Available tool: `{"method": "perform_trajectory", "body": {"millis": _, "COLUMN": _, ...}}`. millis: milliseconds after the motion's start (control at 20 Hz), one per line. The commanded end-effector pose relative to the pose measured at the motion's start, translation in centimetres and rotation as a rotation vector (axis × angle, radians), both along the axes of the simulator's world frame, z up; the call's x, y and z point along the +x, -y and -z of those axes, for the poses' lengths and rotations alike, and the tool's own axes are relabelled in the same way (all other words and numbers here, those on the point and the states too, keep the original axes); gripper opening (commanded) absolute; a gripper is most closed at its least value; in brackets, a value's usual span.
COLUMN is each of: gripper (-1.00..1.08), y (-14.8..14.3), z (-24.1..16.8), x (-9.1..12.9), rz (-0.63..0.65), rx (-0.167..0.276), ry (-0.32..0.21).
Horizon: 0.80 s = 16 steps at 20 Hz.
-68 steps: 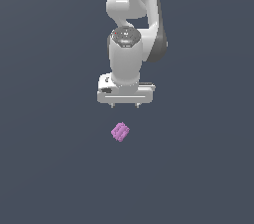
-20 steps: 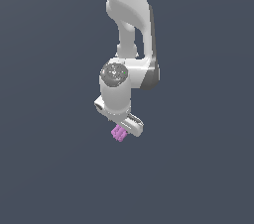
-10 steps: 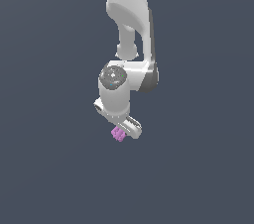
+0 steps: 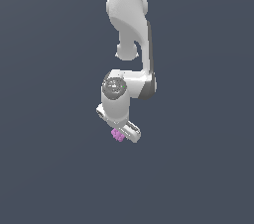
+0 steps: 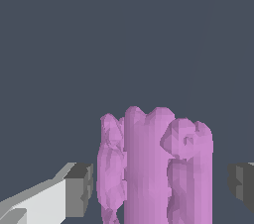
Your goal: Pick up the object and move it to a goal position.
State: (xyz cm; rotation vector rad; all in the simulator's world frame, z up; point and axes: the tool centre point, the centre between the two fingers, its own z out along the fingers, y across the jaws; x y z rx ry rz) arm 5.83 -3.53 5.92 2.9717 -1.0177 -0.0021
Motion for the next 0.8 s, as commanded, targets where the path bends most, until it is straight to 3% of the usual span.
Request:
{"method": "perform_trajectory", "body": {"millis": 0, "gripper": 1.00, "y": 0.00, "z": 0.73, "x": 0.04, "rz": 0.001, "rx": 0.000, "ry": 0.001}}
{"method": "perform_trajectory", "body": {"millis": 200, "gripper": 1.00, "y": 0.01, "z": 0.85, "x": 0.17, "rz": 0.001, "rx": 0.000, "ry": 0.001}}
{"method": "perform_trajectory", "body": {"millis": 250, "gripper": -1.00, "y": 0.01, "z": 0.85, "x": 0.17, "rz": 0.001, "rx": 0.000, "ry": 0.001}}
{"method": "perform_trajectory", "body": {"millis": 750, "gripper": -1.00, "y": -0.05, "z": 0.75, "x": 0.23, "rz": 0.000, "rx": 0.000, "ry": 0.003}}
